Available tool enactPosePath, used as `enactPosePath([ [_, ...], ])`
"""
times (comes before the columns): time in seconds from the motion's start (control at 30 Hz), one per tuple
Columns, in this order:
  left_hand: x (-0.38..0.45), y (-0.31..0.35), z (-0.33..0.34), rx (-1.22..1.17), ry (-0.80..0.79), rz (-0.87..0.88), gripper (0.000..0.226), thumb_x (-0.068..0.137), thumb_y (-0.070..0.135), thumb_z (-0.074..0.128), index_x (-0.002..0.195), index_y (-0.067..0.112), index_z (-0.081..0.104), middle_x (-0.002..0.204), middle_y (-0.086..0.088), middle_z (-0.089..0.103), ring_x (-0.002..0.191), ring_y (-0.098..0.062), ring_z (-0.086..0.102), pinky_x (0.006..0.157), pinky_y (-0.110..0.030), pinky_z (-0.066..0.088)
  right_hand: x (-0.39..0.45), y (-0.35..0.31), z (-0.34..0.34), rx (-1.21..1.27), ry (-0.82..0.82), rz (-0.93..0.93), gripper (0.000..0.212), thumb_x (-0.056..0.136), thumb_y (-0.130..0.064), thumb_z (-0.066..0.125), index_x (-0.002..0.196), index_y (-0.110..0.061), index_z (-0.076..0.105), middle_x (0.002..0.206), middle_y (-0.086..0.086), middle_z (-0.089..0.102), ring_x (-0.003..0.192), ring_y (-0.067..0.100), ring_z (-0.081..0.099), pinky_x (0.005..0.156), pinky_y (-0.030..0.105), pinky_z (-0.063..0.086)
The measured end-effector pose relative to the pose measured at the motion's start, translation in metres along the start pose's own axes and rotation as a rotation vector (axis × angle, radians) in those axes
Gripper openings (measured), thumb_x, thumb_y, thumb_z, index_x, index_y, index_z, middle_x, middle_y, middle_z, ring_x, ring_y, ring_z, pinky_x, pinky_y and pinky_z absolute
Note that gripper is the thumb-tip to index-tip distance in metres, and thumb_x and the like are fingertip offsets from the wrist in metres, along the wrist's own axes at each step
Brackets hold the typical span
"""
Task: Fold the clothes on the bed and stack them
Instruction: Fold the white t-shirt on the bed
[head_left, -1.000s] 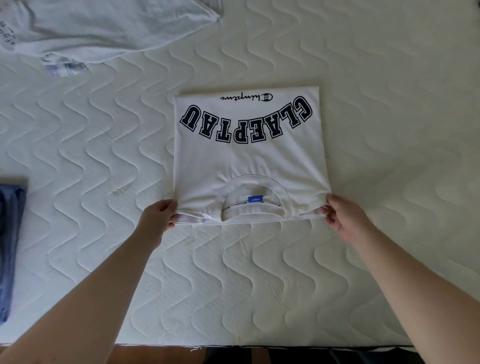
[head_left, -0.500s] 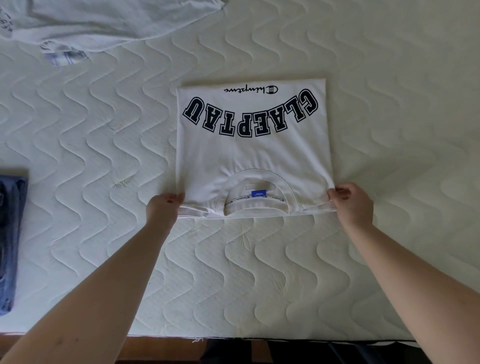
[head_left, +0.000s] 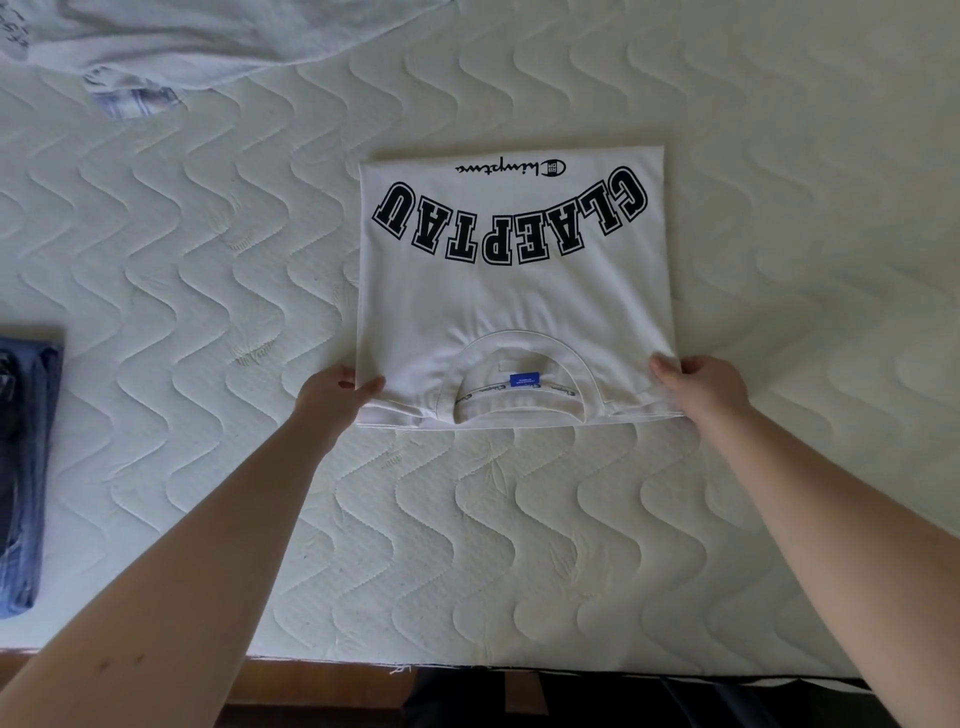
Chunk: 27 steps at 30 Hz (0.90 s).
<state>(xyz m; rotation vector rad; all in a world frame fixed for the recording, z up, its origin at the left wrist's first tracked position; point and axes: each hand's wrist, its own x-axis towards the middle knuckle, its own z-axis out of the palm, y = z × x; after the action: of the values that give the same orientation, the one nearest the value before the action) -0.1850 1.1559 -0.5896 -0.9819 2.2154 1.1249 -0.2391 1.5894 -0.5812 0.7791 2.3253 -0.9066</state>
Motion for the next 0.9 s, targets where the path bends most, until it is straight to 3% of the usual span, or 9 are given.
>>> enactPosePath([
  [0.07,0.002,0.0,-0.002,-0.055,-0.042,0.021,0.019,0.083,0.033,0.075,0.093,0.02,0.066,0.091,0.003,0.068,0.084,-0.012,0.061,0.068,-0.022,0.042,0.0,-0.003,-0.004,0.0,-0.042,-0.013,0.038,0.088,-0.048,0.065,0.094,-0.012,0.071,0.086,0.008,0.07,0.072,0.021,0.062,0.065,0.028,0.042],
  [0.17,0.001,-0.002,0.002,-0.314,-0.153,-0.054,0.016,0.088,0.022,0.07,0.1,0.015,0.061,0.102,-0.007,0.069,0.095,-0.024,0.063,0.082,-0.033,0.047,-0.003,-0.007,-0.009,-0.048,-0.072,-0.079,0.039,0.09,-0.047,0.062,0.093,-0.008,0.066,0.089,0.008,0.069,0.077,0.024,0.063,0.061,0.029,0.043],
  [0.23,-0.002,-0.002,0.005,-0.459,-0.167,-0.119,0.023,0.089,0.017,0.069,0.109,0.013,0.057,0.104,-0.008,0.068,0.093,-0.022,0.068,0.081,-0.032,0.052,-0.005,-0.007,-0.009,-0.007,-0.116,-0.096,0.041,0.092,-0.043,0.061,0.105,-0.004,0.066,0.096,0.011,0.069,0.087,0.029,0.064,0.071,0.033,0.046],
  [0.33,-0.008,-0.004,0.005,-0.562,-0.194,-0.104,0.028,0.088,0.015,0.07,0.114,0.013,0.059,0.094,-0.002,0.075,0.079,-0.014,0.073,0.062,-0.022,0.056,-0.012,-0.006,-0.007,0.168,-0.175,-0.08,0.038,0.092,-0.031,0.065,0.116,-0.002,0.065,0.106,0.011,0.068,0.09,0.024,0.063,0.079,0.032,0.047],
  [0.47,-0.018,-0.004,0.0,-0.654,-0.215,-0.129,0.024,0.087,0.022,0.071,0.11,0.018,0.066,0.091,0.004,0.076,0.08,-0.011,0.073,0.067,-0.023,0.055,-0.02,-0.003,-0.007,0.42,-0.208,0.021,0.039,0.092,-0.03,0.065,0.122,-0.004,0.062,0.116,0.014,0.067,0.104,0.029,0.065,0.098,0.045,0.05],
  [0.53,-0.025,-0.001,-0.005,-0.69,-0.235,-0.127,0.025,0.085,0.023,0.072,0.109,0.019,0.067,0.094,0.002,0.076,0.082,-0.013,0.073,0.071,-0.025,0.055,-0.025,-0.004,-0.009,0.481,-0.216,0.015,0.032,0.093,-0.03,0.064,0.115,-0.007,0.064,0.113,0.012,0.069,0.101,0.026,0.067,0.094,0.043,0.052],
  [0.6,-0.037,0.004,-0.012,-0.72,-0.245,-0.103,0.031,0.077,0.026,0.076,0.107,0.018,0.068,0.095,0.0,0.076,0.084,-0.014,0.073,0.069,-0.024,0.057,-0.035,-0.004,-0.014,0.533,-0.209,-0.013,0.018,0.093,-0.028,0.064,0.103,-0.013,0.068,0.103,0.006,0.073,0.09,0.018,0.072,0.079,0.034,0.056],
  [0.7,-0.059,0.014,-0.029,-0.746,-0.243,-0.054,0.037,0.069,0.027,0.078,0.104,0.017,0.07,0.096,-0.002,0.076,0.085,-0.016,0.073,0.068,-0.023,0.058,-0.058,-0.009,-0.03,0.626,-0.217,-0.048,0.015,0.093,-0.022,0.064,0.102,-0.012,0.07,0.093,0.004,0.076,0.084,0.016,0.073,0.063,0.022,0.056],
  [0.9,-0.13,0.032,-0.078,-0.767,-0.305,0.05,0.033,0.078,0.03,0.076,0.107,0.013,0.073,0.109,-0.013,0.072,0.097,-0.023,0.071,0.073,-0.023,0.056,-0.132,-0.031,-0.086,0.659,-0.165,-0.089,0.017,0.093,-0.026,0.063,0.093,-0.01,0.069,0.091,0.008,0.071,0.084,0.023,0.065,0.076,0.034,0.048],
])
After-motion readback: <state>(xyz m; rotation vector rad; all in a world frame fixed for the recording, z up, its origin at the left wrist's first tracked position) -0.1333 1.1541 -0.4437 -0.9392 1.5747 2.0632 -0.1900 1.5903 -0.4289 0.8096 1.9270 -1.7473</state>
